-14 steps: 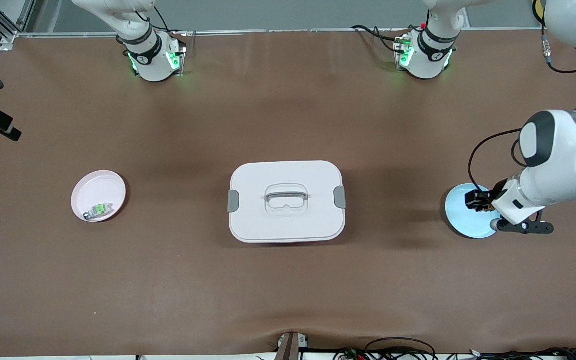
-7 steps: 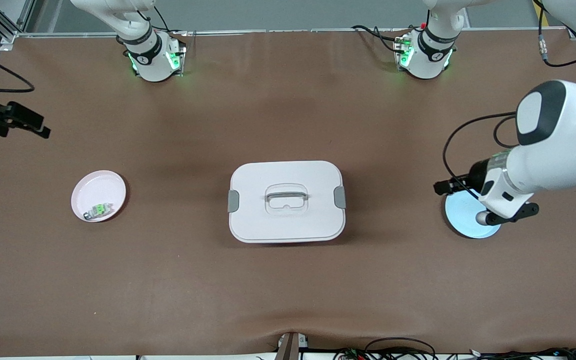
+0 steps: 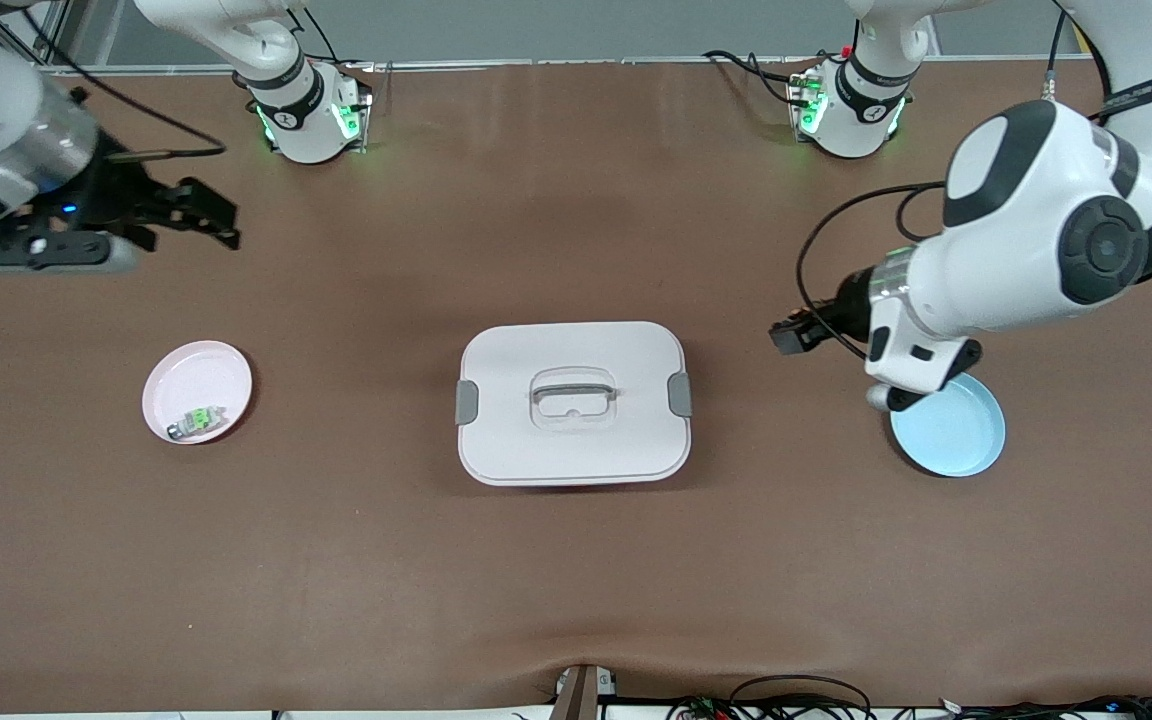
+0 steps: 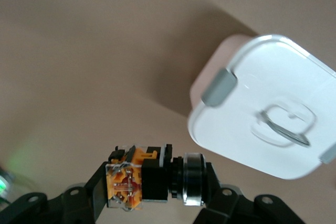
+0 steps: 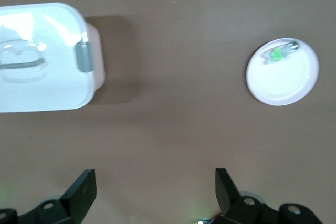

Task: Transfer orange switch to right arm and place
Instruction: 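Lift the orange switch with the left gripper while the right gripper approaches, then grasp the orange switch with the right gripper from the left gripper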

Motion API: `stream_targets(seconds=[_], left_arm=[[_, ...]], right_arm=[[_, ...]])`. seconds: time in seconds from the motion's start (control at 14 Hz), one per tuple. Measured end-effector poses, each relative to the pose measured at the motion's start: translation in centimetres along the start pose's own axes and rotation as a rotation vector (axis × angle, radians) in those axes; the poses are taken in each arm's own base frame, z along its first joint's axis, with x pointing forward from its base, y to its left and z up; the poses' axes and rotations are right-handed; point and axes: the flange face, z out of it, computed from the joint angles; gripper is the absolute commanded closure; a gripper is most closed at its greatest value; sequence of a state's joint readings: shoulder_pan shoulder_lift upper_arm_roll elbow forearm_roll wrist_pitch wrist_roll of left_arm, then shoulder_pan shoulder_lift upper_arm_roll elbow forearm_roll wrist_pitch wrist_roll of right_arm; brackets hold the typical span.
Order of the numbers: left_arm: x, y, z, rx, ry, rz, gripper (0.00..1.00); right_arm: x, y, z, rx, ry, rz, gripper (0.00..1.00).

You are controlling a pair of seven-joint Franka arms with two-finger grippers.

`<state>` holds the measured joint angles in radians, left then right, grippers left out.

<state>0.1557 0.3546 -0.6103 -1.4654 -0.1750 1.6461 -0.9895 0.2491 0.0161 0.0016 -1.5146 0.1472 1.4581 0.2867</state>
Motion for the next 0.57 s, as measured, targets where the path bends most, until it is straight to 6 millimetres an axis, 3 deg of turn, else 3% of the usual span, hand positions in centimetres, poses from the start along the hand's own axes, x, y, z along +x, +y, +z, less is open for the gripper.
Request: stream_targets(seconds=[0.29,0.57], left_arm=[[-4.9,3.1,-0.7,-0.041,-0.037,-0.097,1.0],[-10.3,6.3,-0.5,-0.065,-0.103,-0.164,1.0]], right_arm=[[-0.8,-3.2,1.9,0.187,-0.013,0.09,0.0],[-4.8,-8.3,6.6,0.263,0.078,0.071,0.0]])
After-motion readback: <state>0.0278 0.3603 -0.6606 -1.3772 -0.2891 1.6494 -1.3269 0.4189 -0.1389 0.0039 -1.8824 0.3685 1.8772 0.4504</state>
